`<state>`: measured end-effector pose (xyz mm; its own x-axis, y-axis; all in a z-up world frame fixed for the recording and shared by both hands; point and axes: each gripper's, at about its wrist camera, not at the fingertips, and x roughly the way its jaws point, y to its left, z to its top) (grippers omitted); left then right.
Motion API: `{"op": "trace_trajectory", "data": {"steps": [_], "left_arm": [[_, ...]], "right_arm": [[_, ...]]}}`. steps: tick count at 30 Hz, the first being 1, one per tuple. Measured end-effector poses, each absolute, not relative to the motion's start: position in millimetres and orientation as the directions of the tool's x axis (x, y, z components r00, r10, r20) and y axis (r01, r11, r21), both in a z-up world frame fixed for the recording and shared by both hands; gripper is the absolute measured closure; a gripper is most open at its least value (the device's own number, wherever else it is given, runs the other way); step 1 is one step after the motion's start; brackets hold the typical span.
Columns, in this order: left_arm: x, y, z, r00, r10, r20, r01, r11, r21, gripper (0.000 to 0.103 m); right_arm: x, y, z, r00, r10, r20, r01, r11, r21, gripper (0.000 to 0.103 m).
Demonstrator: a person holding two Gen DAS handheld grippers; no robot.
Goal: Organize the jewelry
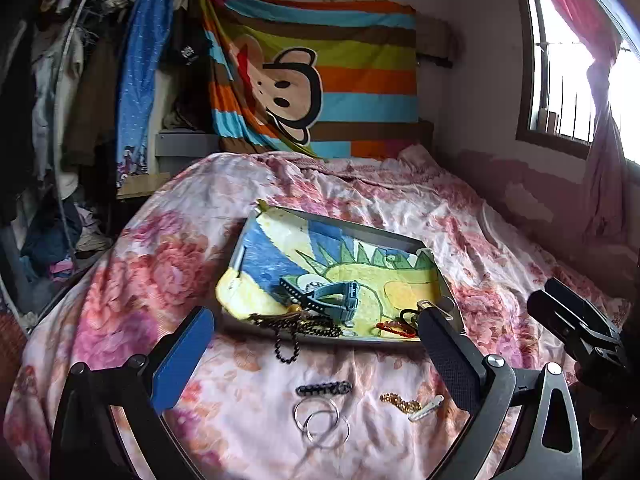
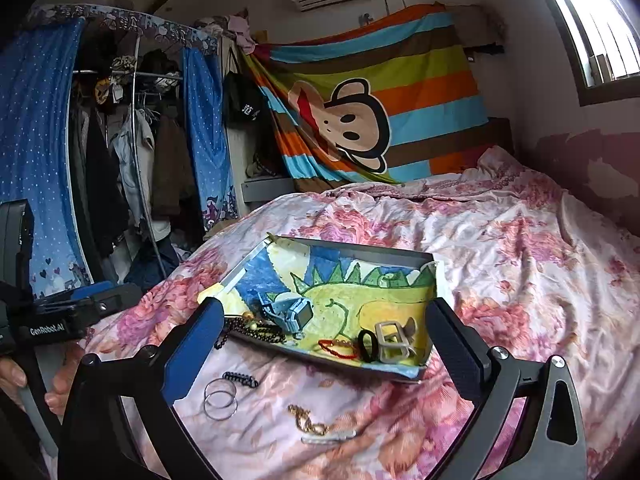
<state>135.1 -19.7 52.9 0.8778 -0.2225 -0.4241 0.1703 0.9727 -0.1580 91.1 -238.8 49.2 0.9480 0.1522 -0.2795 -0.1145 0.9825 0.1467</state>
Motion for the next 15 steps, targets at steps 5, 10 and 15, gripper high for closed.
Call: {"op": "trace_trajectory", "data": {"steps": [5, 10, 15], "left_arm": [[104.3, -6.3, 54.5, 0.892, -0.207, -0.401, 0.152, 0.975, -0.164, 0.000], [77.0, 2.1, 52.3, 0.891, -0.209, -0.402, 0.149, 0.973, -0.176, 0.000], [53.5, 7.4, 45.5, 0.890, -0.201, -0.409, 0.139, 0.974, -0.177, 0.000]], "right_arm": [[63.7, -244.0, 48.9, 0.950, 0.144, -0.278, -0.106, 0.983, 0.147, 0.004], [39.6, -244.6, 46.5, 0.946, 0.147, -0.288, -0.114, 0.985, 0.128, 0.004], [22.1, -242.9, 45.2, 0.937, 0.164, -0.307, -0.134, 0.984, 0.119, 0.004]]}}
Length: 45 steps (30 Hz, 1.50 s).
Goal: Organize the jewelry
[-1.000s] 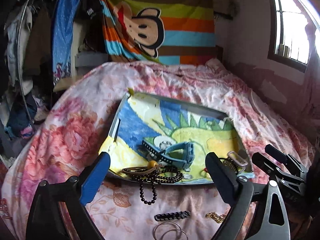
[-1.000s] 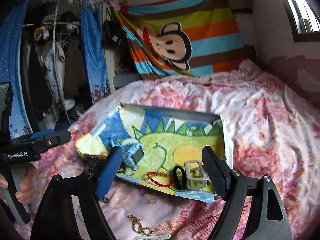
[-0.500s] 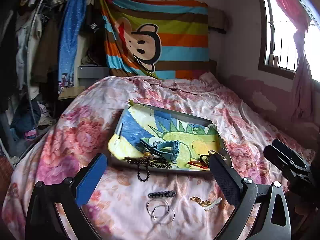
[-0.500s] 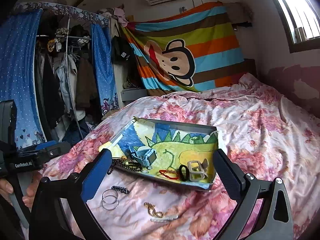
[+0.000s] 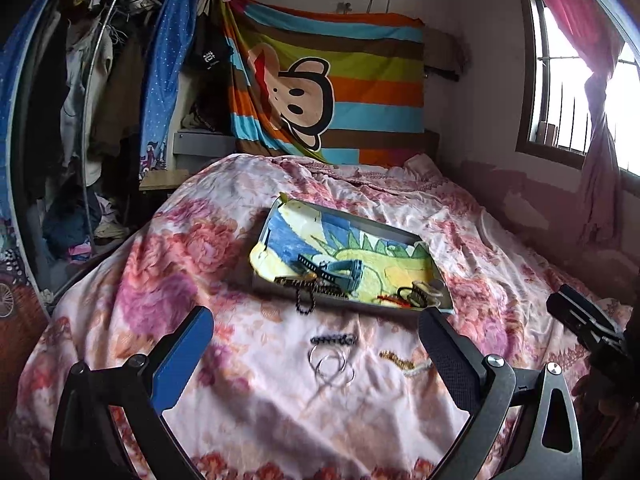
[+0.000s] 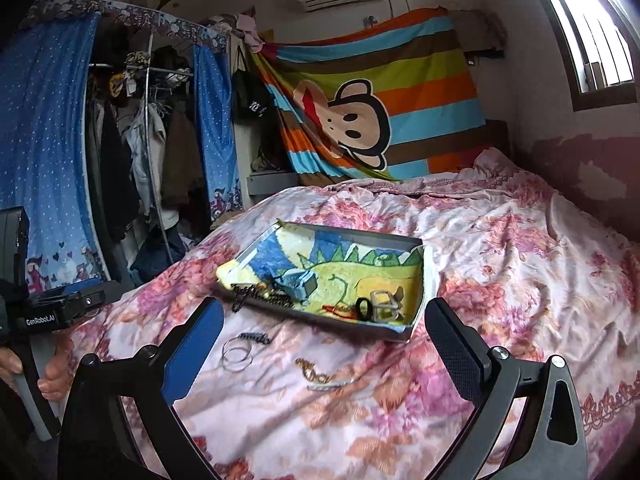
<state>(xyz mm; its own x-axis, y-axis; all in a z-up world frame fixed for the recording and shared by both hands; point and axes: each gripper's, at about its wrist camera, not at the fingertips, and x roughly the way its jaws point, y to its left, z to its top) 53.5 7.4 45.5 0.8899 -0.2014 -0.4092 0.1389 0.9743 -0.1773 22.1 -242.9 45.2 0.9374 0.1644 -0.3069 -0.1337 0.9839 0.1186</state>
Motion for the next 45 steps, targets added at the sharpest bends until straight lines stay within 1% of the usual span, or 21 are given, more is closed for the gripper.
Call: {"op": "trace_trajectory", "data": {"steps": [2, 6, 12, 15, 24, 28, 35, 45], "left_arm": [[44.7, 7.7, 41.2, 0.886, -0.196, -0.419, 0.135, 0.976, -0.171, 0.000], [33.6, 8.9, 32.9, 0.872, -0.192, -0.449, 0.127, 0.977, -0.172, 0.000], [28.0, 6.1, 14.3, 0.816, -0.196, -0.543, 0.128, 0.979, -0.162, 0.000], [28.5, 2.4, 7.1, 0.790, -0.200, -0.580, 0.138, 0.979, -0.150, 0.000], [40.9, -3.6, -7.9, 0.735, -0.202, -0.647, 0.145, 0.979, -0.140, 0.000], [58.2, -6.9, -15.5, 0.699, -0.203, -0.686, 0.153, 0.979, -0.134, 0.000], [93.7, -11.4, -23.3, 0.665, -0.197, -0.721, 0.158, 0.980, -0.123, 0.000], [139.5, -22.6, -40.7, 0.614, -0.171, -0.770, 0.179, 0.981, -0.075, 0.000]], "right_arm": [[17.5, -241.3, 42.8, 0.932, 0.169, -0.321, -0.140, 0.984, 0.112, 0.004], [10.2, -237.6, 29.8, 0.906, 0.154, -0.393, -0.135, 0.988, 0.076, 0.004], [8.7, -240.5, 8.7, 0.847, 0.161, -0.506, -0.141, 0.987, 0.078, 0.004], [11.2, -240.4, 0.7, 0.823, 0.161, -0.545, -0.143, 0.987, 0.076, 0.004], [35.0, -244.4, -19.2, 0.749, 0.195, -0.633, -0.161, 0.981, 0.112, 0.004], [52.0, -249.2, -27.4, 0.724, 0.202, -0.659, -0.163, 0.979, 0.122, 0.004], [80.2, -253.4, -39.7, 0.695, 0.209, -0.688, -0.176, 0.977, 0.120, 0.004], [121.5, -241.1, -53.4, 0.683, 0.189, -0.705, -0.242, 0.970, 0.025, 0.004]]}}
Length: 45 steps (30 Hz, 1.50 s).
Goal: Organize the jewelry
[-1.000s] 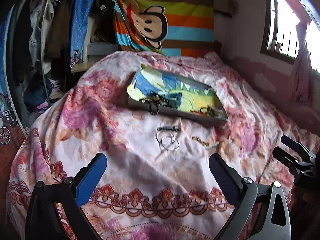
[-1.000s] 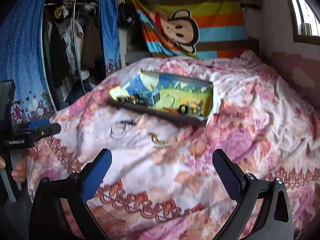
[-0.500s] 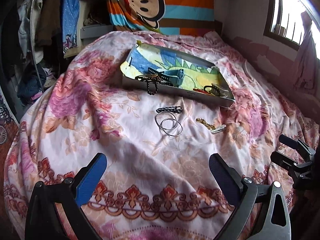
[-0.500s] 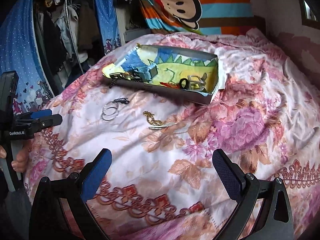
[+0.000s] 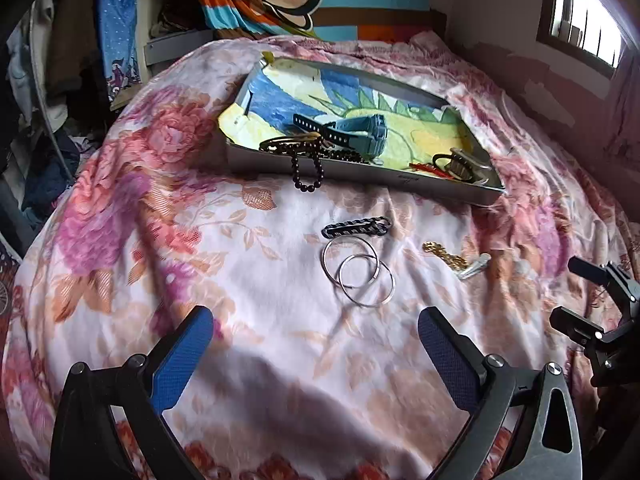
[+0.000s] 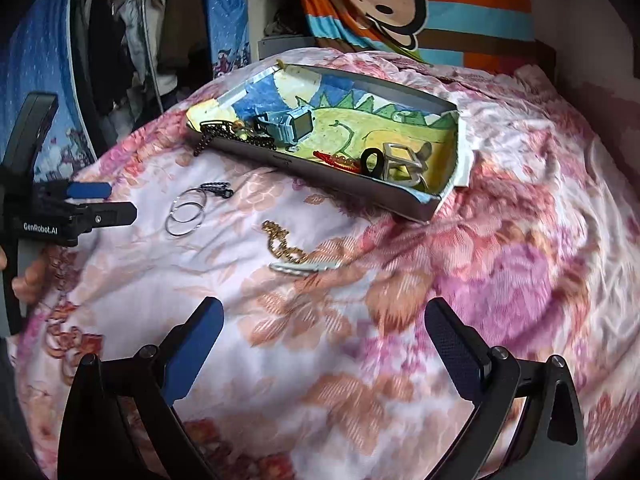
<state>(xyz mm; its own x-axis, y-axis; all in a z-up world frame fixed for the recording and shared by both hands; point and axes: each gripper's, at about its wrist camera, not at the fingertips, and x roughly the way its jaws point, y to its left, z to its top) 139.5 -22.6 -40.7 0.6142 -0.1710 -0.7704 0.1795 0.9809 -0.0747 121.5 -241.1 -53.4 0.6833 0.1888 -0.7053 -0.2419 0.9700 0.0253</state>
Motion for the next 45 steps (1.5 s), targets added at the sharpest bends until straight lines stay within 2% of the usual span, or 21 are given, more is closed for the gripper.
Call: {"op": "trace_trajectory", "data": {"steps": [5, 8, 10, 12, 18, 21, 23, 27, 35, 40, 45], "left_arm": [[161.8, -26.7, -50.5, 0.595, -0.171, -0.786, 0.196, 0.978, -0.065, 0.003], [168.0, -31.4, -54.4, 0.593, -0.175, -0.786, 0.221, 0.974, -0.050, 0.012], [170.5, -36.2, -57.1, 0.591, -0.175, -0.788, 0.240, 0.970, -0.036, 0.017], [172.8, -41.7, -60.1, 0.586, -0.176, -0.791, 0.263, 0.965, -0.020, 0.023], [184.8, -44.6, -69.1, 0.559, -0.179, -0.809, 0.275, 0.961, -0.023, 0.041], [188.8, -45.5, -71.1, 0.558, -0.179, -0.810, 0.275, 0.961, -0.023, 0.046], [190.2, -47.7, -71.4, 0.558, -0.180, -0.810, 0.280, 0.960, -0.020, 0.056], [190.3, -50.2, -73.0, 0.556, -0.176, -0.812, 0.288, 0.958, -0.010, 0.062], [188.9, -51.3, -73.6, 0.555, -0.172, -0.814, 0.287, 0.958, -0.007, 0.073], [188.6, -51.5, -73.3, 0.549, -0.178, -0.817, 0.290, 0.957, -0.014, 0.082], [188.5, -54.2, -75.8, 0.529, -0.173, -0.830, 0.293, 0.956, -0.013, 0.096]], "right_arm": [[143.8, -242.0, -56.0, 0.687, 0.225, -0.691, -0.252, 0.966, 0.064, 0.005], [155.9, -239.8, -58.1, 0.684, 0.254, -0.684, -0.266, 0.960, 0.091, 0.005], [163.6, -237.1, -61.2, 0.675, 0.272, -0.686, -0.280, 0.954, 0.103, 0.009], [171.4, -233.8, -66.1, 0.653, 0.293, -0.698, -0.299, 0.947, 0.119, 0.019], [183.4, -229.0, -80.0, 0.591, 0.332, -0.735, -0.328, 0.932, 0.157, 0.028], [185.5, -225.2, -85.3, 0.565, 0.340, -0.751, -0.344, 0.925, 0.160, 0.029], [186.4, -221.7, -88.6, 0.552, 0.338, -0.762, -0.356, 0.922, 0.151, 0.029], [188.2, -212.4, -96.7, 0.533, 0.316, -0.785, -0.372, 0.921, 0.118, 0.030], [192.0, -212.4, -99.6, 0.524, 0.283, -0.804, -0.350, 0.932, 0.100, 0.051], [192.6, -210.8, -99.9, 0.514, 0.265, -0.816, -0.340, 0.936, 0.090, 0.051], [190.0, -208.8, -98.5, 0.516, 0.252, -0.818, -0.332, 0.940, 0.080, 0.052]]}}
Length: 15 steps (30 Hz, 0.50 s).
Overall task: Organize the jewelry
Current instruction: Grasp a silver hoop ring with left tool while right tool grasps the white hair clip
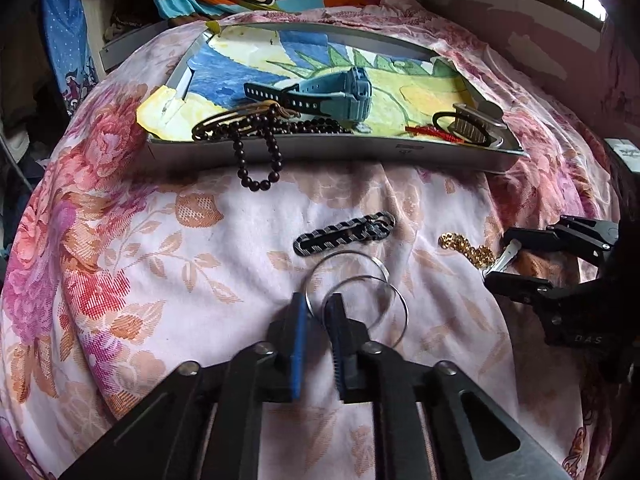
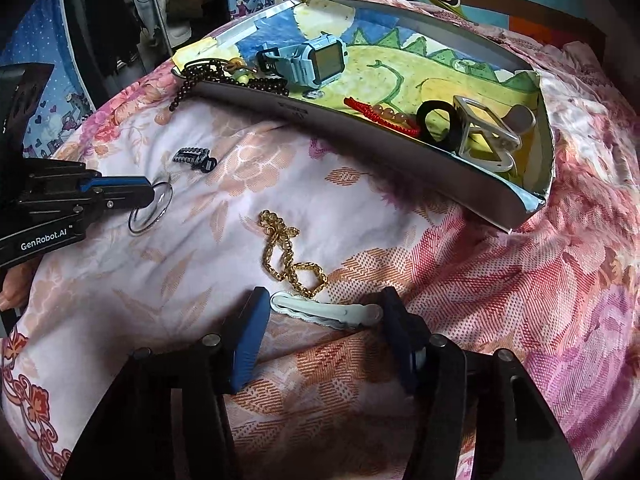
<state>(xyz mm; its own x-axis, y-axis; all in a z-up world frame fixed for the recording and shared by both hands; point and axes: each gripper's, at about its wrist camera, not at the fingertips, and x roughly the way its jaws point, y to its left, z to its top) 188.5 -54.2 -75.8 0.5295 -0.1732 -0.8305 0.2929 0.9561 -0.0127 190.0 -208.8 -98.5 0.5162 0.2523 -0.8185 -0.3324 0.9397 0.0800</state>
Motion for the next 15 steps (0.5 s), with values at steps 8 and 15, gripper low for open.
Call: {"op": "trace_trajectory", "data": {"steps": [8, 15], "left_arm": [[185.9, -57.5, -74.5, 0.511, -0.180, -0.841, 0.288, 0.957, -0.029, 0.099], [185.0, -56.0, -72.2, 0.510, -0.186, -0.840, 0.282, 0.959, -0.041, 0.100]], "right_arm": [[188.1, -212.8, -97.4, 0.526, 0.254, -0.811, -0.316, 0.944, 0.091, 0.084], [188.4, -212.2, -98.7, 0.515, 0.286, -0.808, -0.340, 0.934, 0.113, 0.084]]}}
